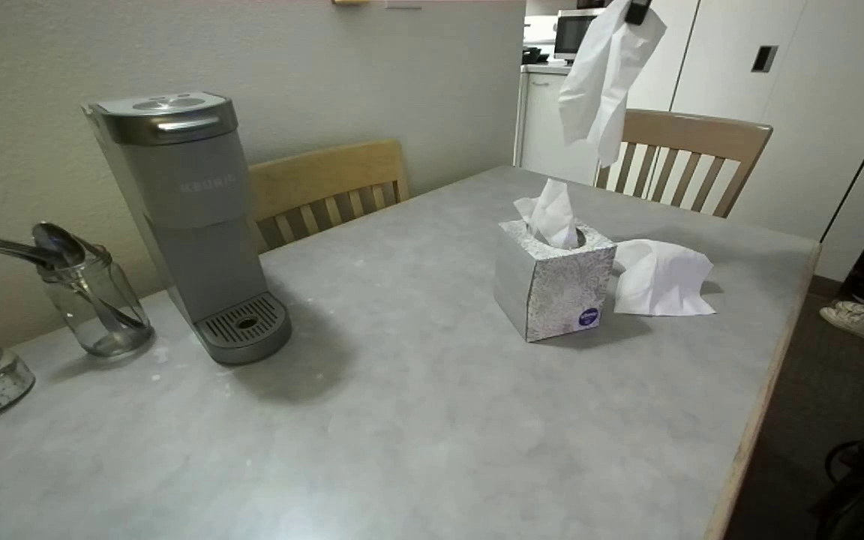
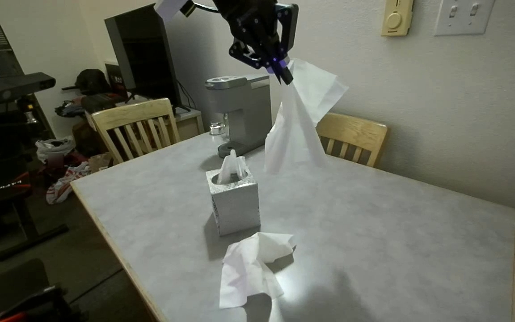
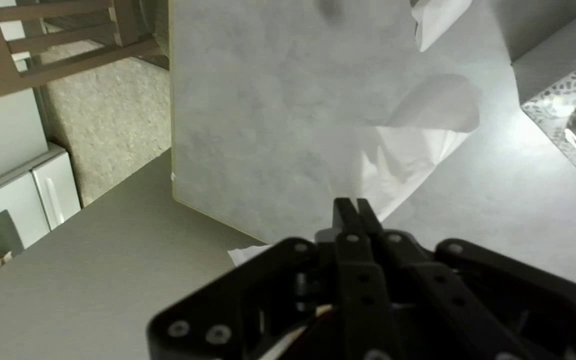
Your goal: Remove one tissue from the box
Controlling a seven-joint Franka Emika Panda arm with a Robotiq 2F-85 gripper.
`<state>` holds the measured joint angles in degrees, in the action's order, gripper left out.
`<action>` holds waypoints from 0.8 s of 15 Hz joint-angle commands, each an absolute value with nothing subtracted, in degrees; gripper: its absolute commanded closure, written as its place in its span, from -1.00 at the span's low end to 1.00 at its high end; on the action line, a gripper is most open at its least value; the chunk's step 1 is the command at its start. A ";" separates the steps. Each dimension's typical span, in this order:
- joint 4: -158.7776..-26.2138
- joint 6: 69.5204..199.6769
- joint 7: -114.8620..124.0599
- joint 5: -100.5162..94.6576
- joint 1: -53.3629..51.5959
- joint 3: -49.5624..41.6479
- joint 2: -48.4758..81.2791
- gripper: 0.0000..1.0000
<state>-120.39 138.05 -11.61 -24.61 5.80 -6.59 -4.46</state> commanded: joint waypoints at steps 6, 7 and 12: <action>-129.66 133.38 -5.72 -27.40 9.76 -8.83 -11.27 1.00; -130.89 134.07 -5.46 -27.22 10.08 -9.20 -11.27 1.00; -136.12 138.70 -5.13 -25.37 10.95 -10.89 -8.92 1.00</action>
<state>-132.88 134.80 -5.40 -26.29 9.89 -10.28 -9.88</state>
